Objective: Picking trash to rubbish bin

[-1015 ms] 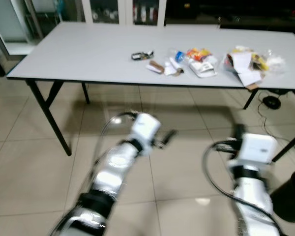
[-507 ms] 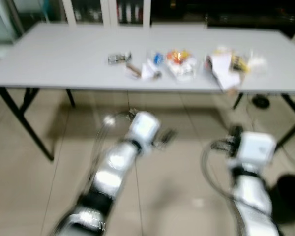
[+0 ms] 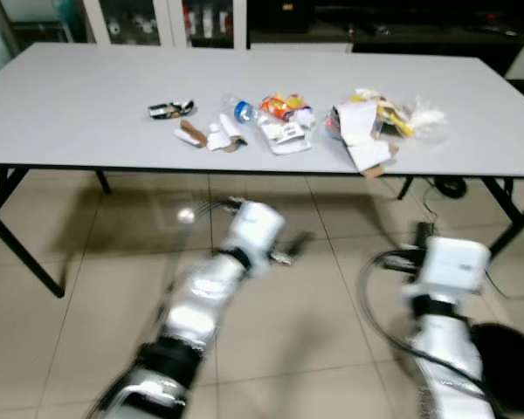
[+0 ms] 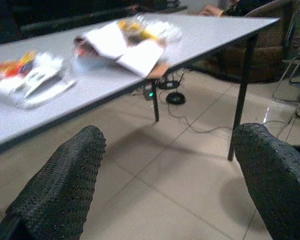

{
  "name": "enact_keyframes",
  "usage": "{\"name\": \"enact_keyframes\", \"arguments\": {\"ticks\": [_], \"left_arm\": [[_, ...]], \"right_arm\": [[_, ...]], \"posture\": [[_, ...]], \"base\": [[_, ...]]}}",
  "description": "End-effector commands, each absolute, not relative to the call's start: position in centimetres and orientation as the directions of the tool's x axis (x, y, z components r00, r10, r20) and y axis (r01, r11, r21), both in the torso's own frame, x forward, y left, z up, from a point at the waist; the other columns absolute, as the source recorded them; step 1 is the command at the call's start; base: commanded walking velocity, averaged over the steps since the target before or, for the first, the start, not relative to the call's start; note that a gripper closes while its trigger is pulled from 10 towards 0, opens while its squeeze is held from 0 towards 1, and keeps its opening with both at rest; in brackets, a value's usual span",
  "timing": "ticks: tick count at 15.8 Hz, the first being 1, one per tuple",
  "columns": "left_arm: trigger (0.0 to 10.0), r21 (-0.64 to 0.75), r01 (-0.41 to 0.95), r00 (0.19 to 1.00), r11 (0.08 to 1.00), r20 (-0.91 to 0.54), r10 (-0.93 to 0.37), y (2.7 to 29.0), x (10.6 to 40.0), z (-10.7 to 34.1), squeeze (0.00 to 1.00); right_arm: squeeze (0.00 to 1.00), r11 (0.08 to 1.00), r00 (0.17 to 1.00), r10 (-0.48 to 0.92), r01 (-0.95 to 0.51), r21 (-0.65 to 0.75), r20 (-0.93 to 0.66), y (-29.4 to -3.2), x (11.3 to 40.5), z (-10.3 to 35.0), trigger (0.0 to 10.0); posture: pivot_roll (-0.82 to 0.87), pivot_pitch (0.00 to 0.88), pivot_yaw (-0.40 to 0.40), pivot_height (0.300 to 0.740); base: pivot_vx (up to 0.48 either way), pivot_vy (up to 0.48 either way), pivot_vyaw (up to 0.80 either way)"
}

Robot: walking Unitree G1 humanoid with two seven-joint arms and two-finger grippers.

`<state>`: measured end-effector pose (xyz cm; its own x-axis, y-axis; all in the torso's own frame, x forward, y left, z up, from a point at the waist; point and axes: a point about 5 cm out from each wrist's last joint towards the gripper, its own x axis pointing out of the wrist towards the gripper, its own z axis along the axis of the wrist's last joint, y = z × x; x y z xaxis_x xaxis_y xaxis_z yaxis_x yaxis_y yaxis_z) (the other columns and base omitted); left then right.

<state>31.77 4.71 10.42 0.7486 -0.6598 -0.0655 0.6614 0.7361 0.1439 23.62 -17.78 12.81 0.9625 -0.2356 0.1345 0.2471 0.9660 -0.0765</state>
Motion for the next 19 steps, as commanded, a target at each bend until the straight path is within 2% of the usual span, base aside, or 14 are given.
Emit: {"name": "enact_keyframes", "arguments": {"ticks": [1, 3, 16, 19], "left_arm": [[10.0, 0.165, 0.634, 0.771, 0.755, -0.065, -0.633, 5.9, 32.2, 10.7, 0.00], [10.0, 0.158, 0.629, 0.776, 0.761, -0.067, -0.627, 6.0, 32.3, 10.7, 0.00], [10.0, 0.136, 0.629, 0.776, 0.765, -0.053, -0.628, 6.2, 32.6, 11.0, 0.00], [10.0, 0.129, 0.623, 0.781, 0.772, -0.042, -0.623, 6.4, 32.8, 11.2, 0.00]], "right_arm": [[0.00, 0.973, 0.964, -0.211, 0.222, -0.059, 0.161, -17.0, 23.8, 13.6, 10.0], [0.00, 0.974, 0.965, -0.207, 0.219, -0.059, 0.161, -16.9, 24.0, 13.6, 10.0], [0.00, 0.976, 0.962, -0.210, 0.217, -0.023, 0.174, -16.6, 24.7, 14.3, 10.0], [0.00, 0.972, 0.958, -0.233, 0.233, 0.020, 0.168, -16.8, 25.2, 14.7, 10.0]], "posture": [[0.10, 0.065, -0.023, 0.740], [0.10, 0.065, -0.025, 0.740], [0.12, 0.052, -0.011, 0.740], [0.12, 0.052, -0.010, 0.740]], "base": [[0.349, -0.326, 0.00], [0.352, -0.322, 0.00], [0.434, 0.000, 0.00], [0.250, 0.000, 0.00]]}}
